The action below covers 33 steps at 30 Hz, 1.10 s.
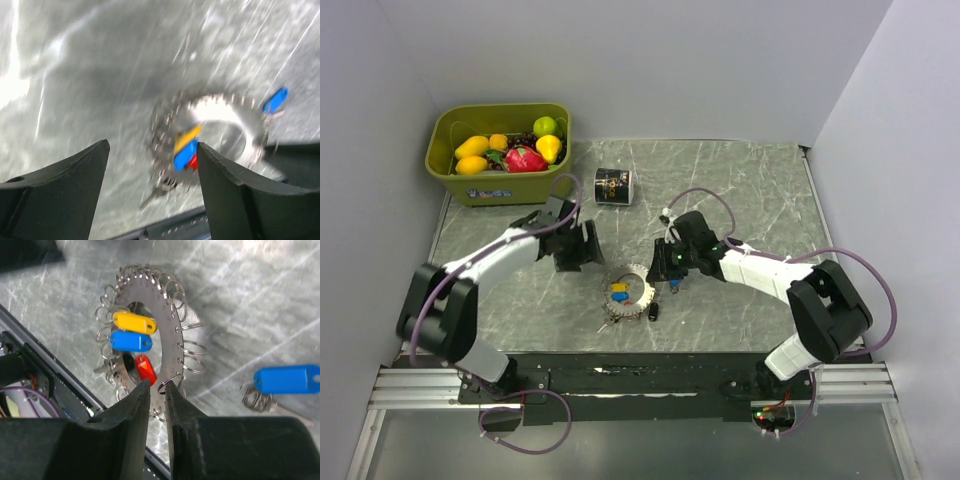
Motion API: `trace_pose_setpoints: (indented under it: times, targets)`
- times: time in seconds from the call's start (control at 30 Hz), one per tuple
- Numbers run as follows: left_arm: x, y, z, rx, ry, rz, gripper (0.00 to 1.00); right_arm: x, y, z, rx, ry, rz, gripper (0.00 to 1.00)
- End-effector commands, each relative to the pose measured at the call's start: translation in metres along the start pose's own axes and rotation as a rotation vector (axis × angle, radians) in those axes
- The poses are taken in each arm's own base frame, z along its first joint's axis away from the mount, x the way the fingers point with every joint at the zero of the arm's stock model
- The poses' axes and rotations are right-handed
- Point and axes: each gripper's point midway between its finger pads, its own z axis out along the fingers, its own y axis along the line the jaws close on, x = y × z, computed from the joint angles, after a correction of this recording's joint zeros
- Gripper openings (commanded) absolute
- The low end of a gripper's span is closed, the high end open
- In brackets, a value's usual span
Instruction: Put the keys on the keyring
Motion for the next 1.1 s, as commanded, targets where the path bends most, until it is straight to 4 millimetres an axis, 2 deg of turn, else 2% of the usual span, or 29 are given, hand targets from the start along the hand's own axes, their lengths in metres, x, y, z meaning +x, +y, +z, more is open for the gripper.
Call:
trace_pose_setpoints:
  times: [0.0, 0.07, 0.17, 0.3, 0.4, 0.5, 0.73, 0.9, 1.07]
  targets:
    - [0.032, 0.015, -0.013, -0.009, 0.025, -0.055, 0.77, -0.007, 0.002, 0.006, 0.007, 0.005, -0.026, 0.26]
    - [0.040, 0.011, -0.017, 0.032, 0.029, -0.083, 0.78, 0.000, 0.000, 0.009, 0.003, 0.026, -0.015, 0.26]
    - [0.057, 0.007, -0.013, 0.100, 0.065, -0.117, 0.77, 0.008, -0.008, 0.011, 0.033, 0.048, -0.004, 0.29]
    - [0.070, 0.005, -0.003, 0.146, 0.107, -0.149, 0.77, 0.015, -0.014, 0.008, 0.053, 0.052, -0.003, 0.49]
    - [0.071, -0.003, 0.004, 0.184, 0.123, -0.160, 0.76, 0.012, -0.015, 0.004, 0.073, 0.036, -0.008, 0.59]
    - [0.071, -0.012, 0.010, 0.207, 0.137, -0.154, 0.75, 0.009, -0.018, 0.001, 0.094, 0.027, -0.020, 0.64]
    - [0.076, -0.026, 0.027, 0.202, 0.180, -0.139, 0.67, 0.010, -0.021, 0.002, 0.111, 0.043, -0.031, 0.69]
    - [0.076, -0.023, 0.028, 0.178, 0.178, -0.124, 0.67, 0.019, -0.012, 0.007, 0.042, 0.068, -0.014, 0.69]
    - [0.068, -0.036, 0.029, 0.224, 0.166, -0.123, 0.67, 0.031, -0.007, 0.013, 0.004, 0.105, 0.000, 0.69]
